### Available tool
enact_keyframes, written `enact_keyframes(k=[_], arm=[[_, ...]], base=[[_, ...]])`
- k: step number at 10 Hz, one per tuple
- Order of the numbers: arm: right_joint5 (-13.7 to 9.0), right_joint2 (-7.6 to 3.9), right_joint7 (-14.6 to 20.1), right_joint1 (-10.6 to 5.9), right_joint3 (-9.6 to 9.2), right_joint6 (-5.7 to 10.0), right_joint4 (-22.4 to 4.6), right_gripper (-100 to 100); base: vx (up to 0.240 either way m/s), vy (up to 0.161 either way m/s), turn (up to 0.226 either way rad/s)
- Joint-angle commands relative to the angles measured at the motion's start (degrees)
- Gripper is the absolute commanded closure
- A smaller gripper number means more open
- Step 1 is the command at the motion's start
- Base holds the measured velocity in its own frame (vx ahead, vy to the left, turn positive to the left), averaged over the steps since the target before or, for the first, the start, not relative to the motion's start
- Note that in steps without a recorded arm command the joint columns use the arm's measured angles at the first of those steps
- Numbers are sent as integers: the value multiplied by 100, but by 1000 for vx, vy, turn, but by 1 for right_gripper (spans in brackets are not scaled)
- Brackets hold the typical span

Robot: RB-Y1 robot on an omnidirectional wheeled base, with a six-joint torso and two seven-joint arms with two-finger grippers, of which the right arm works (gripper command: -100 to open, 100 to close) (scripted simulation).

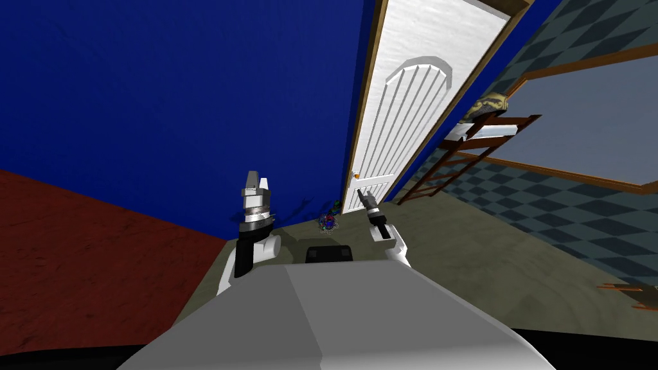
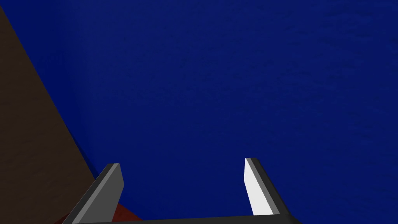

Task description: Pull the door open

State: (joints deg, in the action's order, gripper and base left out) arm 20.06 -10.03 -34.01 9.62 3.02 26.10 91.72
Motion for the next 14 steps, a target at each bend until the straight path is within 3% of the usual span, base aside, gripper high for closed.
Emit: enact_keyframes(k=[1,2,14], arm=[[96,-15,-138,-57,23,-6,-174,-100],[211,-44,-289,-137,51,-29,-376,-100],[881,-211,-1177,-606,218,-168,-1562,-100]], base=[[92,-81,66],[114,-122,99],[86,-88,57]])
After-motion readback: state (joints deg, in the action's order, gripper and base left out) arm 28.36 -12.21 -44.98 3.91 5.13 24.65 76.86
